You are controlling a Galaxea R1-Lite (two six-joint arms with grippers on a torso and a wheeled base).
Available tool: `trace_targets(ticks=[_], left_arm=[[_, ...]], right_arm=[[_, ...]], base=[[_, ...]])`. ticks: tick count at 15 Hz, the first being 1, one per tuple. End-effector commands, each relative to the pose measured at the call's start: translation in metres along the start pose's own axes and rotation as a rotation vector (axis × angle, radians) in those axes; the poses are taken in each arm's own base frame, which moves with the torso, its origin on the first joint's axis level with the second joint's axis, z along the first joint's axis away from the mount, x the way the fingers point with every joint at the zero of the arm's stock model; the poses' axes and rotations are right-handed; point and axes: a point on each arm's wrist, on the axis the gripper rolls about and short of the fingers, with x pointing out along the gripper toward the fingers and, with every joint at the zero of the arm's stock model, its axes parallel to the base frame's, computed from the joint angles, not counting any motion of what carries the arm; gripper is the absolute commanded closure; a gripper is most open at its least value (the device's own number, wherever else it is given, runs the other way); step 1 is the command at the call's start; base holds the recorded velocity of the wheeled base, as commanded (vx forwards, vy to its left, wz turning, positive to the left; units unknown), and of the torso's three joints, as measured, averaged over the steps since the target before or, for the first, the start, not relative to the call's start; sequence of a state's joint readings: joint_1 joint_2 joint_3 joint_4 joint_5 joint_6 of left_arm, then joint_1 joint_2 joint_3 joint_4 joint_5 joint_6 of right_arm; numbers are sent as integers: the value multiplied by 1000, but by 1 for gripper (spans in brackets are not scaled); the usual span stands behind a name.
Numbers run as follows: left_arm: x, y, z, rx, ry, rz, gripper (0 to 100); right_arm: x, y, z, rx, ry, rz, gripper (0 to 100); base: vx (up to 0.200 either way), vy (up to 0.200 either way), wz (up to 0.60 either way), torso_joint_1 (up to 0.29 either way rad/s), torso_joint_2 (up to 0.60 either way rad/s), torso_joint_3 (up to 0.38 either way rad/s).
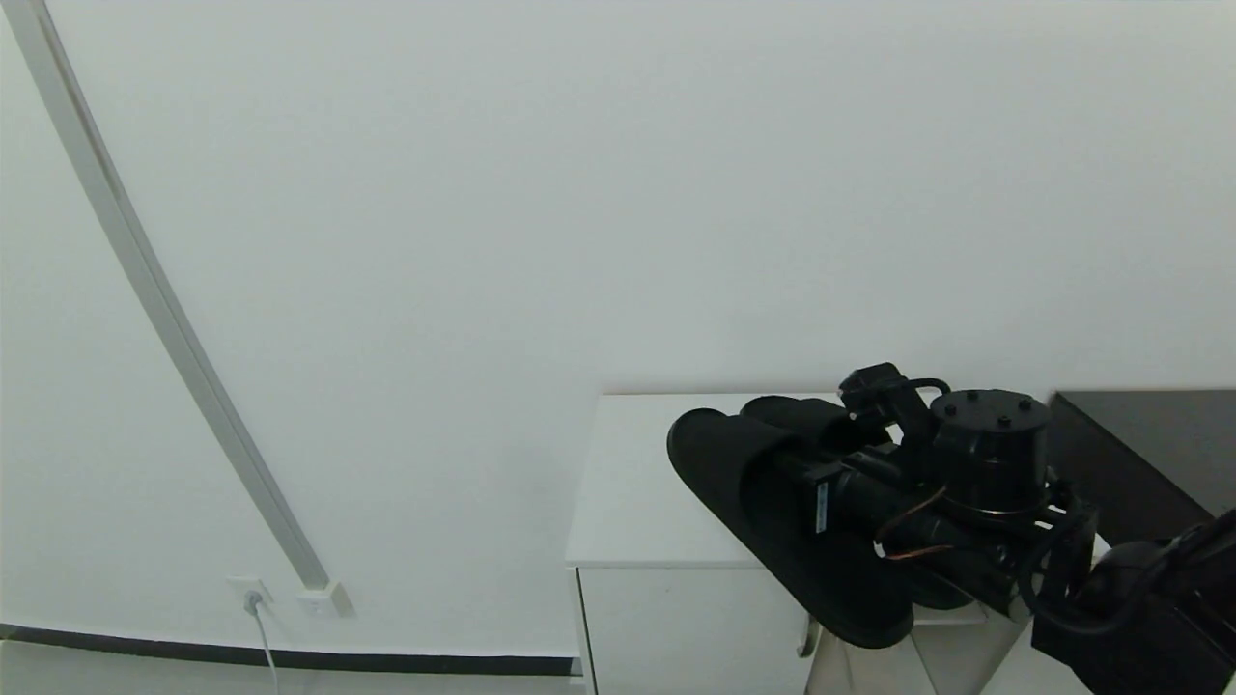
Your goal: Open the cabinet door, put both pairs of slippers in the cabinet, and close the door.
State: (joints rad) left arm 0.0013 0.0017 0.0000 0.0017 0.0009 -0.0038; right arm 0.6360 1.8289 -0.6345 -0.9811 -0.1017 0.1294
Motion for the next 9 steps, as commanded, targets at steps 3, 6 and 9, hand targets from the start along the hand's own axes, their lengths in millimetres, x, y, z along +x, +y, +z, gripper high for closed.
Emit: trace_targets(ticks=[3,6,9], left_arm=[[0,0,0,-1,0,-1,100],[0,0,0,-2,0,1,100],[0,0,0,-4,0,1,100]], right_arm=[[-28,-15,2,-27,6,48,100],[-36,-14,2,-29,11,100,100],[-34,-13,-1,-30,32,104,100]], base=[[0,0,0,0,0,0],[0,0,0,0,0,0],[-200,0,0,6,4,2]])
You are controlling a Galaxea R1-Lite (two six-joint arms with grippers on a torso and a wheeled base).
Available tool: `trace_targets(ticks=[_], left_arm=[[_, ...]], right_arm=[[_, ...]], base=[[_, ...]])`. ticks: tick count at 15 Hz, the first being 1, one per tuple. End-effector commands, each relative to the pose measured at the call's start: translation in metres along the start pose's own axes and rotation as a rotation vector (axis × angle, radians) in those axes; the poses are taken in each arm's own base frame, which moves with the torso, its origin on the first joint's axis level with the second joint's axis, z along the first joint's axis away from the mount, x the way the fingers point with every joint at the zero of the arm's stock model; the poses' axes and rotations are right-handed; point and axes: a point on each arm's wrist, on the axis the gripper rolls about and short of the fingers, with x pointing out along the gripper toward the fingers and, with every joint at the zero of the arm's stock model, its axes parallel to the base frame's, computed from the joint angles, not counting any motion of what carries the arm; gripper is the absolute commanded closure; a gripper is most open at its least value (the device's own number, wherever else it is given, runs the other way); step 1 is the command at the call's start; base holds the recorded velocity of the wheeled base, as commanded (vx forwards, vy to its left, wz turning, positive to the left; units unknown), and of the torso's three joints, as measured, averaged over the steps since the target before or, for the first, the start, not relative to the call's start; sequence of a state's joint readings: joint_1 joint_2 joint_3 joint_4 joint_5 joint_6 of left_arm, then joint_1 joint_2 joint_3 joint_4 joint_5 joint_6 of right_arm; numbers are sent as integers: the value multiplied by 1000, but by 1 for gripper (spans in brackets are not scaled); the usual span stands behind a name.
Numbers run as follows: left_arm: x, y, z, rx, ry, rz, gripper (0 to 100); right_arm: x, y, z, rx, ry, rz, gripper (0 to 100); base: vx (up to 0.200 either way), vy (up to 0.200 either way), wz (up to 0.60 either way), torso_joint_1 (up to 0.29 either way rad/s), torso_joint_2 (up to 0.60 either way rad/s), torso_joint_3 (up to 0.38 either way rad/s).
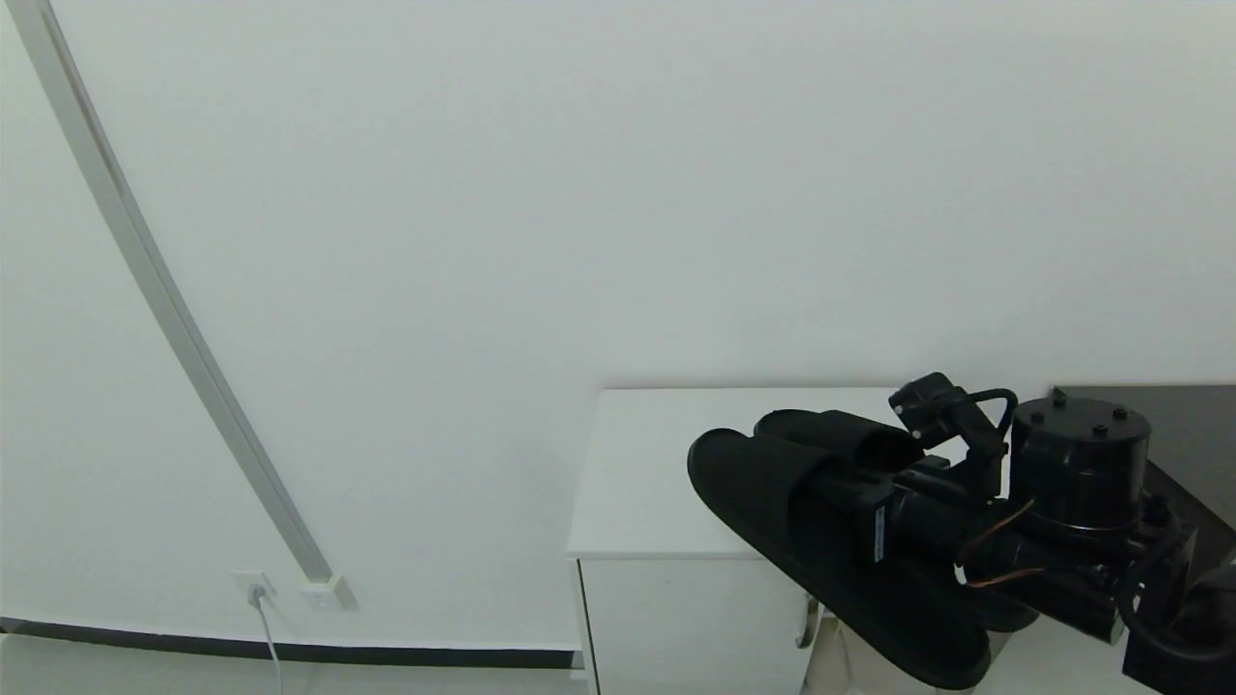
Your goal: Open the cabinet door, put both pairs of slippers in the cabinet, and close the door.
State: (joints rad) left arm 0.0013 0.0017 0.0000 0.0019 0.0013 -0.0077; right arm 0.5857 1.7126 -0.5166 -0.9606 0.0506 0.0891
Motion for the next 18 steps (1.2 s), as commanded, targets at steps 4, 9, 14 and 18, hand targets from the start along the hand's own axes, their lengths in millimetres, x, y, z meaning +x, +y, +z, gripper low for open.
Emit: trace_targets(ticks=[4,9,14,18], left_arm=[[0,0,0,0,-1,1,100],[0,0,0,0,-1,1,100],[0,0,0,0,-1,1,100],[0,0,0,2,-1,1,100]], right_arm=[[2,1,1,0,14,4,100],[0,3,-1,-5,19,11,100],[-3,3,-6,-24,40,66,100],[-3,4,-7,-35,46,70,100]], base=[[-200,0,0,-1,5,-1],[-120,0,0,-1,0,3],[0,0,0,0,0,0],[0,0,0,0,0,0]])
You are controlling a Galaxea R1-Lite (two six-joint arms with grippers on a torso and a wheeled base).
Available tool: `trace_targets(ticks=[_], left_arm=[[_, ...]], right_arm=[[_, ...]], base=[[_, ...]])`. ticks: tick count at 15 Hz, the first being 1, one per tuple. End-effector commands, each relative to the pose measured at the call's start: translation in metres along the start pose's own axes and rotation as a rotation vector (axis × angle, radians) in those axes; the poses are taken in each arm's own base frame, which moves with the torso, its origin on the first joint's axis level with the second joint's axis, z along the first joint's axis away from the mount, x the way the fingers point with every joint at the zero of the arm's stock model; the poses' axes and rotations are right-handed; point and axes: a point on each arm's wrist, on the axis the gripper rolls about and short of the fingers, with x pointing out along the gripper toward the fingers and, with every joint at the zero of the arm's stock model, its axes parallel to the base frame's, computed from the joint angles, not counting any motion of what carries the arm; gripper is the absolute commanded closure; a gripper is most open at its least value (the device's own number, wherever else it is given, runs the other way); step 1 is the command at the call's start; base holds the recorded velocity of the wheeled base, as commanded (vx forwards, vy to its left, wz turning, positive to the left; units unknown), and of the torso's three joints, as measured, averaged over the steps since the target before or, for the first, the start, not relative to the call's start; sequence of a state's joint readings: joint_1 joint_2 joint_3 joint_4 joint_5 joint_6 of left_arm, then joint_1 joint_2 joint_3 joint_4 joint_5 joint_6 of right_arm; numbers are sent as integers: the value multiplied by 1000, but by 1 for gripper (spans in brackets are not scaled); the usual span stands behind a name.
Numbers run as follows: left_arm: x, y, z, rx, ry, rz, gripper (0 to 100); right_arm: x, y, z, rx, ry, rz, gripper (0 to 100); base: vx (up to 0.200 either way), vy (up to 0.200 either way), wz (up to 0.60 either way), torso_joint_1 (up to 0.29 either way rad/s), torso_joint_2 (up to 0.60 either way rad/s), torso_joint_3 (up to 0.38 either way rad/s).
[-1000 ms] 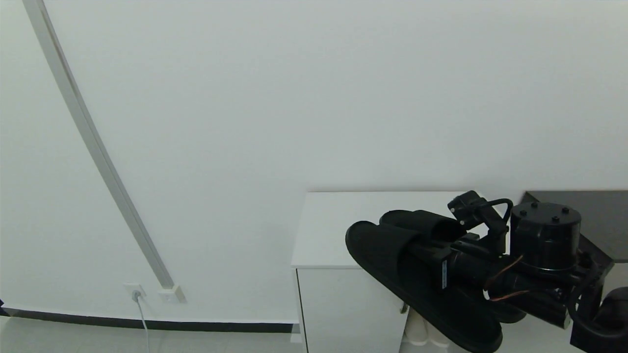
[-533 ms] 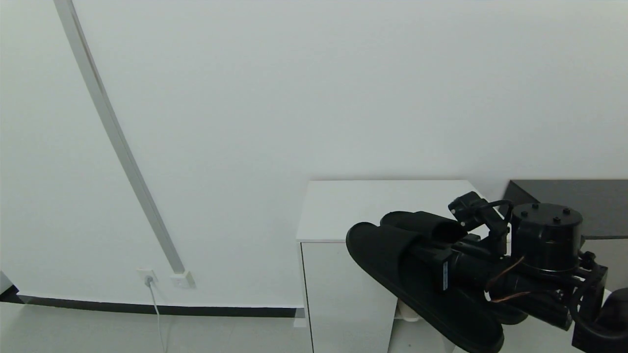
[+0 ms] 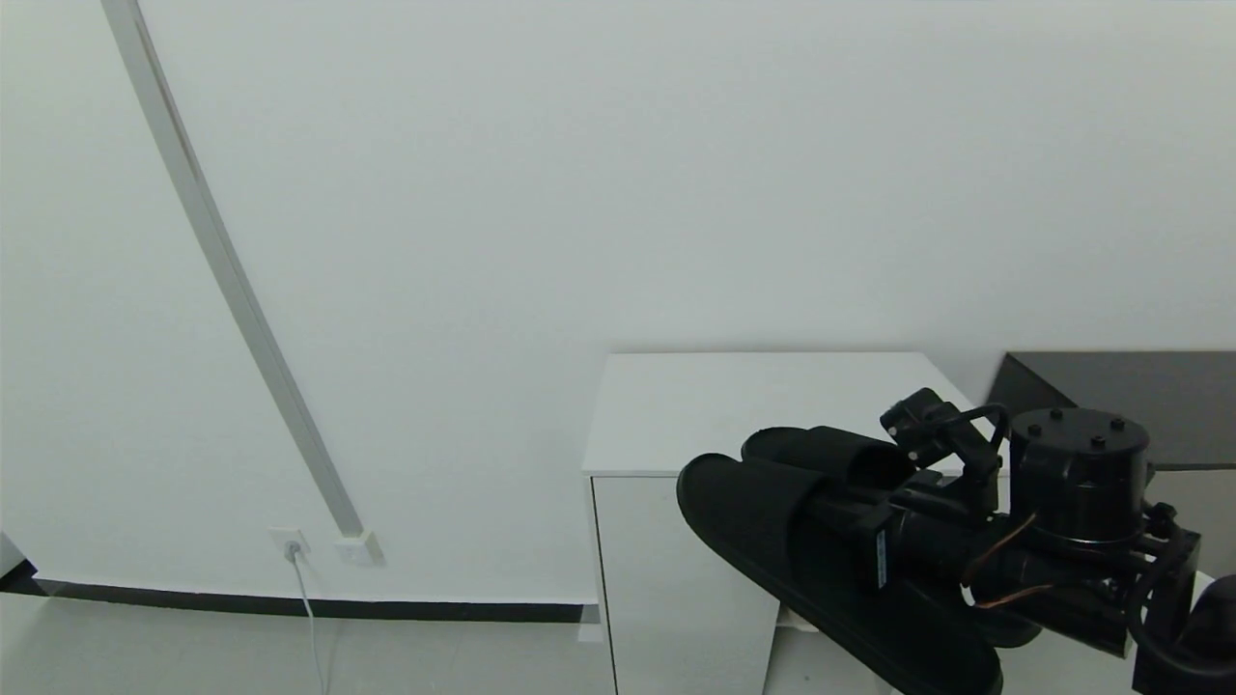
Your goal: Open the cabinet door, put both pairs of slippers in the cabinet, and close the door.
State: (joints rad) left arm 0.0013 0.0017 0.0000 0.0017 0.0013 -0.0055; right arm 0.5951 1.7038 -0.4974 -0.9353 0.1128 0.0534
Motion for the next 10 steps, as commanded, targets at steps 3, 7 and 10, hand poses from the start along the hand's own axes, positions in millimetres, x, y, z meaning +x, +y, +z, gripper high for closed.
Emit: trace_targets(ticks=[3,7,10], left_arm=[[0,0,0,4,1,1,100],[0,0,0,4,1,1,100],[0,0,0,4,1,1,100]], right_arm=[[2,1,-2,-11,8,5,100],[2,1,-2,-11,10,5,100],[2,3,-3,-12,13,11,100]], base=[[0,0,0,0,0,0],[0,-200,0,-1,2,5],[0,-200,0,12,5,2]])
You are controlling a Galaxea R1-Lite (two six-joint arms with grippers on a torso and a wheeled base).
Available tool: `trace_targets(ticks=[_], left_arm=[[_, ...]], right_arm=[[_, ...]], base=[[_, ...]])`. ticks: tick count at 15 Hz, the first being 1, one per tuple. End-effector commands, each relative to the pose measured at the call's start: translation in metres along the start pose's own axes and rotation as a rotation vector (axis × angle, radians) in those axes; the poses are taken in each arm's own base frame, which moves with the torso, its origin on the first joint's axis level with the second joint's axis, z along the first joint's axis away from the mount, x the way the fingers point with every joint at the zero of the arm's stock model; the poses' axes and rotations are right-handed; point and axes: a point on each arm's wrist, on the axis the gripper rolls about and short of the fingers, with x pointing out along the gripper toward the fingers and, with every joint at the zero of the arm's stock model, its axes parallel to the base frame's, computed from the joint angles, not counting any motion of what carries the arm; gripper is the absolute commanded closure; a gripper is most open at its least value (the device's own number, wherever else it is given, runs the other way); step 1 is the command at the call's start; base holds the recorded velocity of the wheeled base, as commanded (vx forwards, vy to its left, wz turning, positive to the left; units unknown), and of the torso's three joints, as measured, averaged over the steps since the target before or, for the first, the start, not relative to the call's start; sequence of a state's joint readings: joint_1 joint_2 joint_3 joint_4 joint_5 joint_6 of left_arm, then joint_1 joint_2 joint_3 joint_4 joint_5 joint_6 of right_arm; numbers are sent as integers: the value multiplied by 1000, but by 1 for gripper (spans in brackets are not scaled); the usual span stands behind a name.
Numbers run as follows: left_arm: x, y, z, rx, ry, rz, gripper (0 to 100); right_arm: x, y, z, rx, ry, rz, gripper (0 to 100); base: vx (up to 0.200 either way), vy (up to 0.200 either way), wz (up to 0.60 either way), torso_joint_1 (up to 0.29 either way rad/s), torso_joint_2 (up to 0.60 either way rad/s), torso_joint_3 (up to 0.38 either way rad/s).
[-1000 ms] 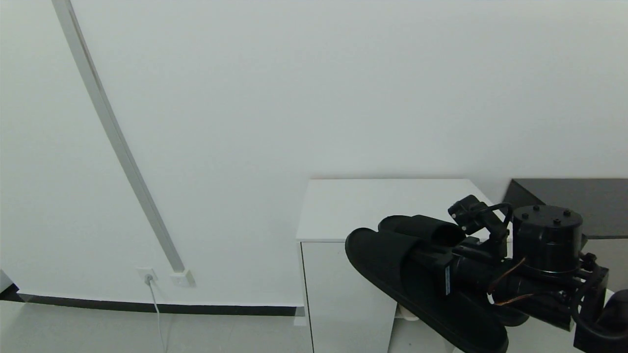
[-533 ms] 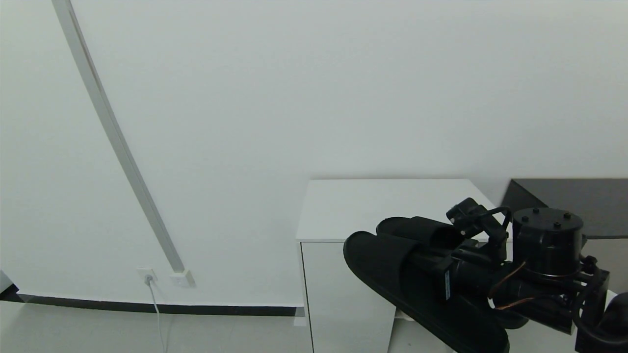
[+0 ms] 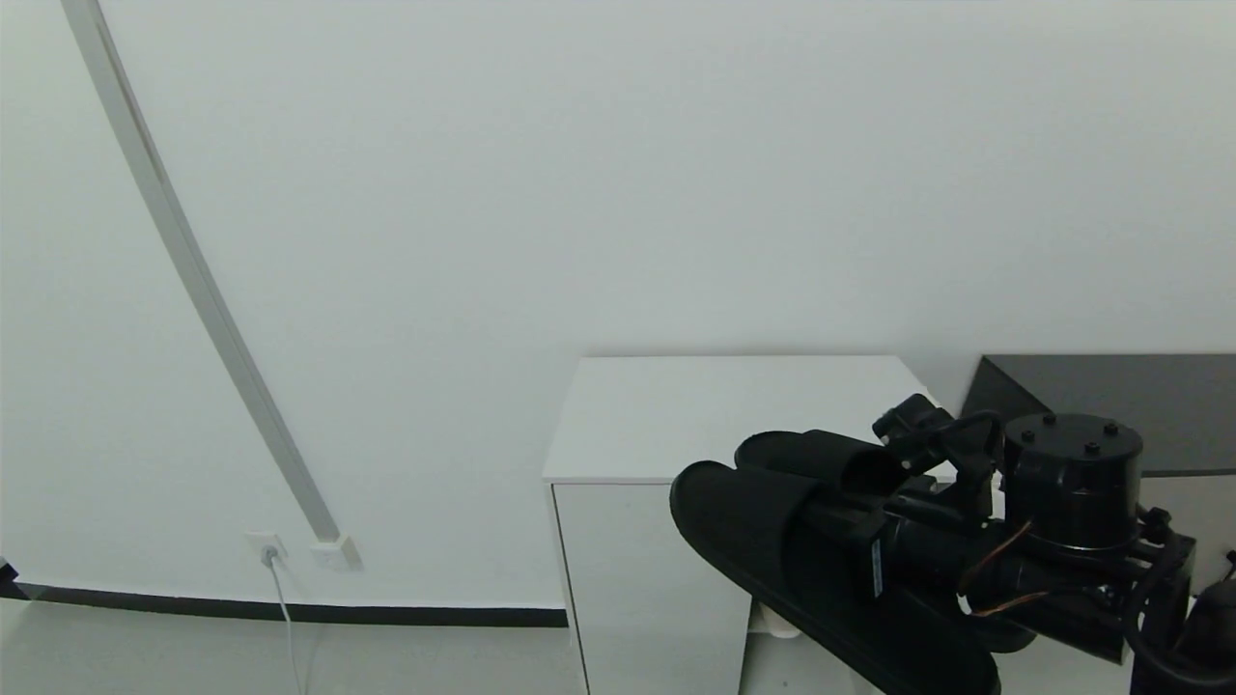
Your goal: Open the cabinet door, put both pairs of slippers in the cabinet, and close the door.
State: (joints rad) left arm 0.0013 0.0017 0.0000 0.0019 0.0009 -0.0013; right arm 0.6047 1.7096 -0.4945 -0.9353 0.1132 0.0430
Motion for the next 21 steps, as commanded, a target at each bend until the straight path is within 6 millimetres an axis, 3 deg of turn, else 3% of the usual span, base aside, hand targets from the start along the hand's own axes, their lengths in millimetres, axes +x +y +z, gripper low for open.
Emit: trace_targets(ticks=[1,11,21], left_arm=[[0,0,0,0,-1,1,100],[0,0,0,1,-1,-2,100],[0,0,0,-2,-2,-2,100]], right_arm=[[1,0,-1,0,6,1,100],[0,0,-4,1,15,1,100],[2,0,-8,2,33,0,100]], base=[[0,-200,0,-2,-2,7],[0,-200,0,3,0,4],[0,0,0,0,0,0]])
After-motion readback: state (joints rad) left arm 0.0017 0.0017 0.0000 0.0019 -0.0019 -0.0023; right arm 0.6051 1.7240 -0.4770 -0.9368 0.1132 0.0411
